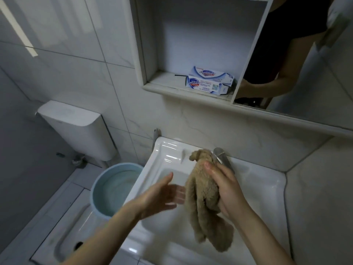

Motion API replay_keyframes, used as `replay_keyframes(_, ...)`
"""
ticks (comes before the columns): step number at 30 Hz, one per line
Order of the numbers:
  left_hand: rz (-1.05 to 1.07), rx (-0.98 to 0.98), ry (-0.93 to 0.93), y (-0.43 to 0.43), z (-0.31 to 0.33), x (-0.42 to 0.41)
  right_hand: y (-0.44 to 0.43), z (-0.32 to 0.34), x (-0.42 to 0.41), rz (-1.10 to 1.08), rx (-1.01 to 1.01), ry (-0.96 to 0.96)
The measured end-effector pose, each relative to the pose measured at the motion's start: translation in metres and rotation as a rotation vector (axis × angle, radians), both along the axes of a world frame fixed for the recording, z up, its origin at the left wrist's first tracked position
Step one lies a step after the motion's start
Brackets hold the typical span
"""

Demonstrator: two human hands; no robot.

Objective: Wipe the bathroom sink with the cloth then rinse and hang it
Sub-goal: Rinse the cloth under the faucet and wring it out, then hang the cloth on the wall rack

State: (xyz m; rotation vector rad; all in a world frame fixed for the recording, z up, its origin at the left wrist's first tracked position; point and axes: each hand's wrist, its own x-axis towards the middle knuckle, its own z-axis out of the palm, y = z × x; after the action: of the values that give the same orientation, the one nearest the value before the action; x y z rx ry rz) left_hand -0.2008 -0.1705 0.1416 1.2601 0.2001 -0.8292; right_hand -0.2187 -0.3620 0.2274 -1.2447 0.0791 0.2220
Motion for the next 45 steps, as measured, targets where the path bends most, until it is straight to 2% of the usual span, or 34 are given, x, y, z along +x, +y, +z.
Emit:
replay_keyframes(3, 0.025, -0.131, 0.209, -0.015, -0.033, -0.040, -0.014, -0.001, 0.002, -0.034, 0.149, 0.111)
replay_keyframes(5, 0.038, -0.263, 0.243, -0.028, -0.034, -0.057, -0.026, -0.002, 0.004, 0.014, 0.213, 0.151)
replay_keyframes(7, 0.053, -0.297, 0.175, -0.040, -0.025, -0.064, -0.038, -0.003, 0.007, -0.004, 0.240, 0.114)
replay_keyframes(10, 0.074, -0.187, -0.037, -0.051, -0.015, -0.061, -0.054, -0.003, 0.011, -0.036, 0.203, -0.010)
replay_keyframes(13, 0.171, -0.028, -0.242, -0.041, -0.006, -0.050, -0.072, -0.004, 0.008, -0.146, 0.031, -0.056)
replay_keyframes(15, 0.280, 0.058, -0.330, -0.030, 0.002, -0.042, -0.083, -0.010, 0.007, -0.197, -0.155, -0.053)
replay_keyframes(19, 0.401, 0.096, -0.334, -0.023, 0.016, -0.033, -0.096, -0.026, 0.005, -0.143, -0.572, -0.081)
replay_keyframes(23, 0.475, 0.340, -0.347, -0.021, 0.028, -0.030, -0.103, -0.043, 0.004, -0.109, -1.100, -0.184)
replay_keyframes(24, 0.515, 0.373, -0.322, -0.018, 0.029, -0.030, -0.103, -0.045, 0.004, -0.097, -1.156, -0.180)
replay_keyframes(25, 0.559, 0.392, -0.289, -0.015, 0.030, -0.032, -0.101, -0.046, 0.004, -0.084, -1.151, -0.164)
replay_keyframes(26, 0.593, 0.417, -0.257, -0.010, 0.030, -0.034, -0.097, -0.046, 0.002, -0.080, -1.064, -0.148)
replay_keyframes(30, 0.554, 0.686, -0.253, 0.012, 0.025, -0.062, -0.057, -0.033, -0.009, 0.021, -0.484, -0.051)
replay_keyframes(33, 0.608, 0.893, -0.281, 0.028, 0.015, -0.101, -0.018, -0.019, -0.022, 0.191, -0.232, -0.071)
replay_keyframes(36, 0.816, 0.962, -0.276, 0.051, 0.008, -0.147, 0.018, -0.003, -0.036, 0.352, -0.155, -0.131)
replay_keyframes(39, 0.999, 0.886, -0.220, 0.078, 0.002, -0.199, 0.051, 0.009, -0.051, 0.485, -0.137, -0.170)
replay_keyframes(45, 1.320, 0.762, 0.055, 0.117, -0.036, -0.312, 0.116, 0.006, -0.085, 0.663, -0.166, -0.217)
